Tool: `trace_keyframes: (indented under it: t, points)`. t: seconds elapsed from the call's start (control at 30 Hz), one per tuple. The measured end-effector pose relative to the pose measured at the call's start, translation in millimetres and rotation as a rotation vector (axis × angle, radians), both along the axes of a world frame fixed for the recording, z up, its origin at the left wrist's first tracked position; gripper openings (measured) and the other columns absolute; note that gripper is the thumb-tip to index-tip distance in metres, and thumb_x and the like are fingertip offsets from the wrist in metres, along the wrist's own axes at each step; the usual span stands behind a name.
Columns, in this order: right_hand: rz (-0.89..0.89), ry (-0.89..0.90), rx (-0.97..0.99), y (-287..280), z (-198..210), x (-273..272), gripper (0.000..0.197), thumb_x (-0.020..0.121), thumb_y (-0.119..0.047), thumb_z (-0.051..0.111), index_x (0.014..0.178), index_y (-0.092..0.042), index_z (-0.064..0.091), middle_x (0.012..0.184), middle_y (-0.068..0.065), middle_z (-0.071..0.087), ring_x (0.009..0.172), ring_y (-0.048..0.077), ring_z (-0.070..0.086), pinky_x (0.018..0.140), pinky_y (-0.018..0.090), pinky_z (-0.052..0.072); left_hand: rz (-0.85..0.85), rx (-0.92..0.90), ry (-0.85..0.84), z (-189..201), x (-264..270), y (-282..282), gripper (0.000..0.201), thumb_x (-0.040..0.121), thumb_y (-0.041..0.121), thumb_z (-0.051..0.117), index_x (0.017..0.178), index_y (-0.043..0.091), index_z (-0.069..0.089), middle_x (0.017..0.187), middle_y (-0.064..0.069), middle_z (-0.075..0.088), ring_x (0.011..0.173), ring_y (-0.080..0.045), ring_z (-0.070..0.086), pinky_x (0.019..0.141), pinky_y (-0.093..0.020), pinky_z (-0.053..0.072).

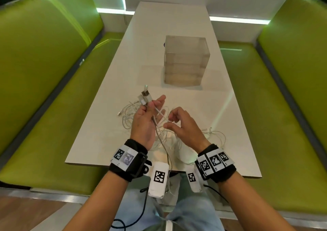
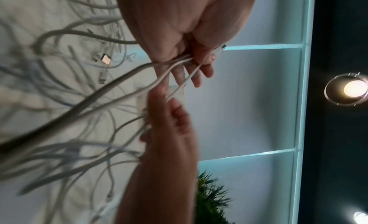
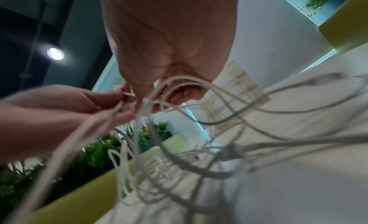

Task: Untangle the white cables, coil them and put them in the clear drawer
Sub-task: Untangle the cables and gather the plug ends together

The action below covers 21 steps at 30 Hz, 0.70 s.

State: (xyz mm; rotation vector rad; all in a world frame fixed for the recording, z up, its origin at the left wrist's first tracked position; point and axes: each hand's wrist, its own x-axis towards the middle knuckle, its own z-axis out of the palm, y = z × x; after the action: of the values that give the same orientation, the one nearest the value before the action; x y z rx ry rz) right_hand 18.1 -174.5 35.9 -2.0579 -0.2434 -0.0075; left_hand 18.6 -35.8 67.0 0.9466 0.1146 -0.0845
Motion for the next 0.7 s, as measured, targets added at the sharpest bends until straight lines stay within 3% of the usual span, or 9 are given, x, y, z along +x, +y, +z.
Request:
trace_keyframes:
  t: [0.1, 0.17, 0.2, 0.27, 0.33, 0.43, 0.53, 0.63, 0.7]
  points:
    - [0.018, -0.075, -0.158, -15.1, -12.4, 11.3, 0.005, 0.089, -0.017, 0.062, 0.091, -0.015, 0.067, 0.086, -0.006, 0.064, 0.08, 0.002, 0.043, 0.072, 0.022, 0.032, 0.06, -0.109, -0.045, 19.6, 4.7, 14.5, 0.025, 0.102, 0.02, 0.035, 0.086, 0.01, 0.053, 0.066, -0.001, 0.063, 0.086, -0.023, 0.07, 0.093, -0.042, 0.052]
    - [-0.039, -0.09, -0.098, -24.4, -12.8, 21.4, 0.012, 0.09, -0.011, 0.059, 0.089, -0.009, 0.071, 0.086, 0.005, 0.07, 0.078, 0.0, 0.053, 0.074, 0.024, 0.04, 0.098, -0.139, -0.062, 29.5, 6.6, 24.7, 0.027, 0.102, 0.021, 0.034, 0.084, 0.011, 0.05, 0.053, 0.004, 0.048, 0.055, -0.012, 0.058, 0.072, -0.031, 0.056]
    - [-0.06, -0.08, -0.055, -26.7, -10.7, 26.9, 0.013, 0.089, -0.009, 0.059, 0.089, -0.008, 0.072, 0.085, 0.009, 0.071, 0.079, 0.003, 0.058, 0.077, 0.027, 0.045, 0.116, -0.117, -0.061, 31.8, 7.4, 28.9, 0.027, 0.103, 0.022, 0.034, 0.083, 0.012, 0.05, 0.052, 0.006, 0.043, 0.047, -0.008, 0.045, 0.059, -0.024, 0.051]
    - [-0.066, -0.07, -0.024, -25.4, -3.3, 36.2, 0.013, 0.089, -0.009, 0.059, 0.089, -0.007, 0.072, 0.084, 0.011, 0.07, 0.079, 0.018, 0.063, 0.077, 0.032, 0.049, 0.137, -0.009, -0.036, 28.5, 8.0, 34.2, 0.028, 0.103, 0.023, 0.034, 0.081, 0.013, 0.049, 0.051, 0.008, 0.038, 0.044, -0.006, 0.03, 0.046, -0.019, 0.034]
    - [-0.072, -0.103, -0.011, -21.1, 5.7, 43.6, 0.015, 0.088, -0.011, 0.057, 0.088, -0.007, 0.072, 0.081, 0.009, 0.069, 0.074, 0.013, 0.062, 0.072, 0.028, 0.049, 0.107, 0.126, 0.006, 20.3, 6.5, 32.9, 0.029, 0.103, 0.023, 0.035, 0.08, 0.012, 0.051, 0.051, 0.008, 0.036, 0.044, -0.006, 0.025, 0.043, -0.018, 0.025]
    - [-0.075, -0.118, 0.018, -15.3, 22.5, 47.0, 0.012, 0.088, -0.01, 0.061, 0.086, -0.004, 0.072, 0.07, -0.003, 0.065, 0.062, -0.001, 0.056, 0.065, 0.012, 0.042, -0.019, 0.382, 0.038, 10.6, 1.3, 25.4, 0.032, 0.094, 0.041, 0.047, 0.085, 0.012, 0.057, 0.055, 0.007, 0.034, 0.047, -0.008, 0.027, 0.043, -0.018, 0.027]
    - [-0.019, -0.104, 0.017, -11.4, 35.7, 40.8, 0.012, 0.086, -0.017, 0.065, 0.084, -0.008, 0.073, 0.067, -0.004, 0.066, 0.06, -0.002, 0.057, 0.063, 0.012, 0.042, -0.163, 0.727, -0.053, 3.7, -1.5, 13.6, 0.037, 0.077, 0.049, 0.065, 0.094, 0.016, 0.061, 0.065, 0.004, 0.041, 0.057, -0.011, 0.038, 0.051, -0.019, 0.036]
    - [0.014, -0.064, 0.084, -10.3, 48.4, 33.5, 0.013, 0.087, -0.019, 0.066, 0.082, -0.009, 0.072, 0.064, -0.005, 0.063, 0.056, 0.0, 0.054, 0.058, 0.012, 0.04, -0.087, 0.703, -0.088, 3.8, -0.9, 1.9, 0.008, 0.087, 0.027, 0.066, 0.087, 0.019, 0.063, 0.057, 0.012, 0.042, 0.052, -0.006, 0.036, 0.051, -0.019, 0.034]
    - [0.043, -0.017, 0.07, -14.8, 51.9, 31.3, 0.015, 0.088, -0.021, 0.064, 0.079, -0.01, 0.069, 0.063, -0.007, 0.061, 0.052, -0.001, 0.05, 0.054, 0.012, 0.037, 0.015, 0.566, -0.045, 5.4, 2.0, 2.2, 0.011, 0.091, 0.021, 0.061, 0.085, 0.012, 0.062, 0.052, 0.014, 0.038, 0.047, -0.004, 0.031, 0.048, -0.019, 0.032]
